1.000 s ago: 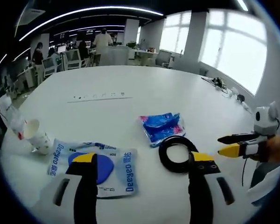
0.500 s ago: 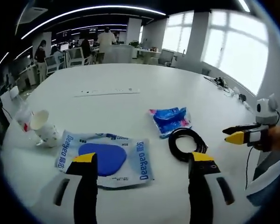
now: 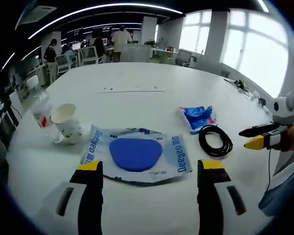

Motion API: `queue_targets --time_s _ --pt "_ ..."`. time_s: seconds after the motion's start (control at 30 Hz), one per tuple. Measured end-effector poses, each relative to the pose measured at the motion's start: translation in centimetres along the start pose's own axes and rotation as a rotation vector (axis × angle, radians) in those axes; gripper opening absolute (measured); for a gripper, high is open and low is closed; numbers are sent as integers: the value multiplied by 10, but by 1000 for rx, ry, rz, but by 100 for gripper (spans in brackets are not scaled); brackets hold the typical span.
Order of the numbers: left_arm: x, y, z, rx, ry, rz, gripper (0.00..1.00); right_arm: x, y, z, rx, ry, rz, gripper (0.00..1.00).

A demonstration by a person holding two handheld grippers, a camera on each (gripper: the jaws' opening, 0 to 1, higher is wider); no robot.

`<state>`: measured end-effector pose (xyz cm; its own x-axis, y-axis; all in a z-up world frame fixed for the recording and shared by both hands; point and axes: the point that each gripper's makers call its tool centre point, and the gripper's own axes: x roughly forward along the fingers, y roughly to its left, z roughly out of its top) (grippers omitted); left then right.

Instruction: Arrange the tabletop items into an orderly group along one side of the table until the central work area is clear of visible clutter.

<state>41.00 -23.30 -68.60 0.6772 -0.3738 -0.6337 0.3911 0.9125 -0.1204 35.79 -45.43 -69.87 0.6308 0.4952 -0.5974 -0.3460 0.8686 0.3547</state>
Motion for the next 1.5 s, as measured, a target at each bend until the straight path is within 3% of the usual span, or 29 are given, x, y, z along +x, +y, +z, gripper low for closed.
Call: queue_targets --time_s 0.33,0.57,0.73,0.93,1.17,1.27,1.37,1.5 --pt "-1 27 -10 -53 4 45 80 19 15 4 -18 50 49 53" --pt "-1 53 -7 -69 9 75 79 34 32 27 -59 50 93 52" --pt "4 68 -6 -67 21 85 78 46 47 35 -23 41 115 50" --pt "14 84 -9 -86 40 84 75 63 66 26 -8 84 147 48" --pt "30 95 -16 -153 63 58 66 81 64 8 -12 159 124 45" --pt "35 98 -18 -184 70 51 61 88 67 6 26 167 130 43" --pt "41 100 -21 -201 84 44 56 98 74 5 89 181 149 39" --pt "42 100 -22 -216 89 53 49 110 86 -4 54 222 219 30"
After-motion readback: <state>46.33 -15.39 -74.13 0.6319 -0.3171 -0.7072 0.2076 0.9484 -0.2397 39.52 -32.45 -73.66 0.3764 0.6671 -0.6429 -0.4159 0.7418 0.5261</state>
